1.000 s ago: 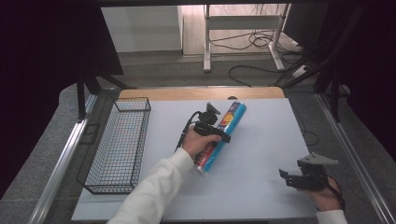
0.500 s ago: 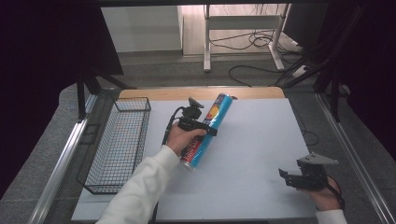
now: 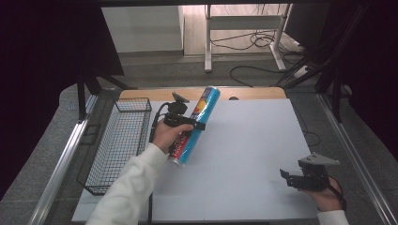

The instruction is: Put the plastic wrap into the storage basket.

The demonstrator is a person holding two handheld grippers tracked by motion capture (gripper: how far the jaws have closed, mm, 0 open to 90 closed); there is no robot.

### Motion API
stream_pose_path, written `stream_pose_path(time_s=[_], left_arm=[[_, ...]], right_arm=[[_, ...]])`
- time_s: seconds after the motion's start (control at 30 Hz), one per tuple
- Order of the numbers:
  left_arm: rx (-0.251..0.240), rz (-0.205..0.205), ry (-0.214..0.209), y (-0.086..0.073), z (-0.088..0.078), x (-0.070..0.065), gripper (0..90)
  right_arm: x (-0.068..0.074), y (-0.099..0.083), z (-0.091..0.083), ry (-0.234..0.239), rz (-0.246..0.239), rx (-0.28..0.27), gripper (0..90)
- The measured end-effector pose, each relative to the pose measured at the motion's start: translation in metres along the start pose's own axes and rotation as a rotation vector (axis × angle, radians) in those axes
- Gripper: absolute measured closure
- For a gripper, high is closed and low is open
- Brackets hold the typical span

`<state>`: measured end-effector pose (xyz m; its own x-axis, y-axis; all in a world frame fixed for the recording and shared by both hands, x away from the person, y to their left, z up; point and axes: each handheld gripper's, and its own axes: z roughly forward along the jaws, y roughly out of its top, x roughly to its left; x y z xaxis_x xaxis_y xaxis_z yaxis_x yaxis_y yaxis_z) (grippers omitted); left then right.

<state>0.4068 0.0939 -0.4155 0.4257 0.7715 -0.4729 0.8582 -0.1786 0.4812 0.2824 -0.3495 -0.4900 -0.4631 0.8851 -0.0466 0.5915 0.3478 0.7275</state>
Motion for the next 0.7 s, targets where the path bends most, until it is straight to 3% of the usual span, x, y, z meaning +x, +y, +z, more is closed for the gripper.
stream_pose_path(time_s=[0.27,0.33,0.7], left_arm=[[-0.034,-0.014,0.005,-0.001,-0.024,0.009,31.3],[-0.042,-0.010,0.027,-0.001,-0.031,0.011,31.3],[-0.071,-0.037,0.058,-0.003,-0.058,0.024,31.3]], right_arm=[[0.000,0.001,0.000,0.002,-0.002,-0.003,19.4],[0.000,0.001,0.000,0.002,-0.002,-0.002,19.4],[0.003,0.004,0.002,0.008,-0.007,0.000,19.3]])
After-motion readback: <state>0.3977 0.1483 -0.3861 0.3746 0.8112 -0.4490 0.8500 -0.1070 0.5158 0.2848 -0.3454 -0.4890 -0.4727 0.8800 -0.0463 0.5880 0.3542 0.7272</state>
